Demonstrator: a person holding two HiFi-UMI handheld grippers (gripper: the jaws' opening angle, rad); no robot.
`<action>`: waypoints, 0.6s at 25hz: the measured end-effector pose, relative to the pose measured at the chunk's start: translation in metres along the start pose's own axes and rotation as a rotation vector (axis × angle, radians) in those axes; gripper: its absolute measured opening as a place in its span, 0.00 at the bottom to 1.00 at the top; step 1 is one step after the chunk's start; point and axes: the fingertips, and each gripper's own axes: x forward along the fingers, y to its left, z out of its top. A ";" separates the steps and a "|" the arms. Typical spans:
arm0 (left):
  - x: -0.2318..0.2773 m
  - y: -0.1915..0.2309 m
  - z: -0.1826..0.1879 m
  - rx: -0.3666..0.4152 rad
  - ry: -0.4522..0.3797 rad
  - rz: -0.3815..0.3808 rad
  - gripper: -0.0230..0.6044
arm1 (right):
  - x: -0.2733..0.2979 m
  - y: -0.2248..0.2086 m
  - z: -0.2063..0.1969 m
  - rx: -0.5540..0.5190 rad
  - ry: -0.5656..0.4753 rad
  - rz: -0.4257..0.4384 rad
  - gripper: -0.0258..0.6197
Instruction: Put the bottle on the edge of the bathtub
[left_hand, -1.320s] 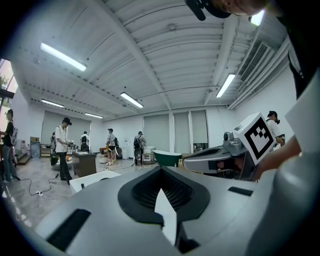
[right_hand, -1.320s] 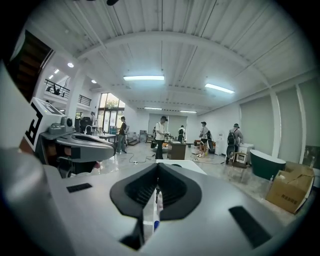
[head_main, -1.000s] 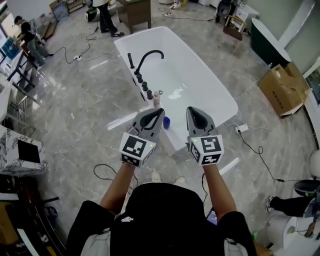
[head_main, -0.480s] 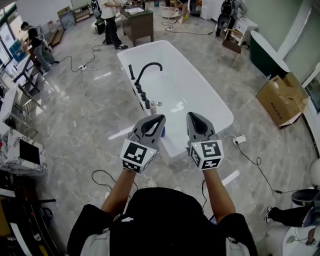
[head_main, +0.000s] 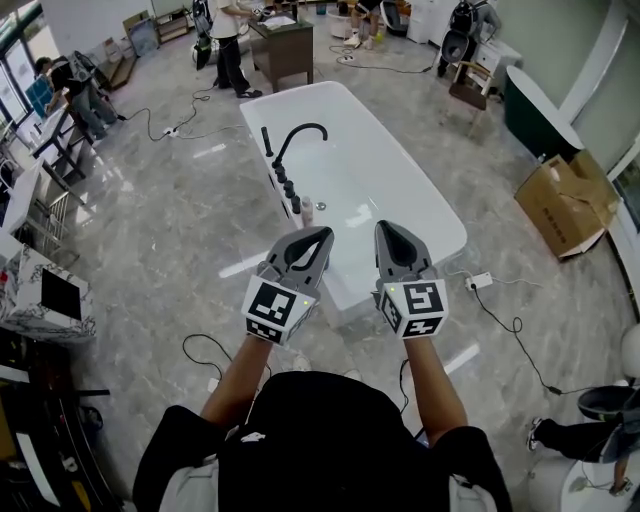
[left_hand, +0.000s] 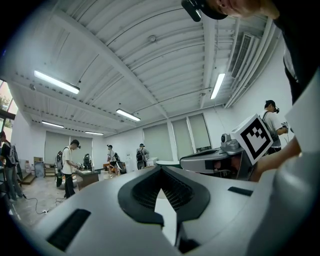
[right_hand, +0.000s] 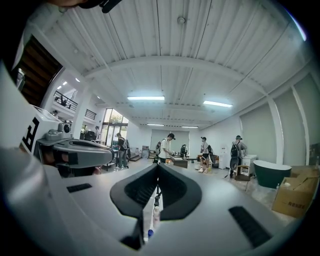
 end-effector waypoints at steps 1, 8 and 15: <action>-0.001 -0.002 0.000 0.000 -0.001 -0.002 0.05 | -0.001 0.001 -0.001 0.001 0.000 0.002 0.08; -0.001 -0.007 -0.002 0.013 0.014 -0.004 0.05 | -0.004 0.004 -0.006 -0.007 0.013 0.015 0.08; 0.006 -0.005 -0.009 0.006 0.030 0.002 0.05 | 0.001 0.000 -0.013 -0.010 0.028 0.020 0.08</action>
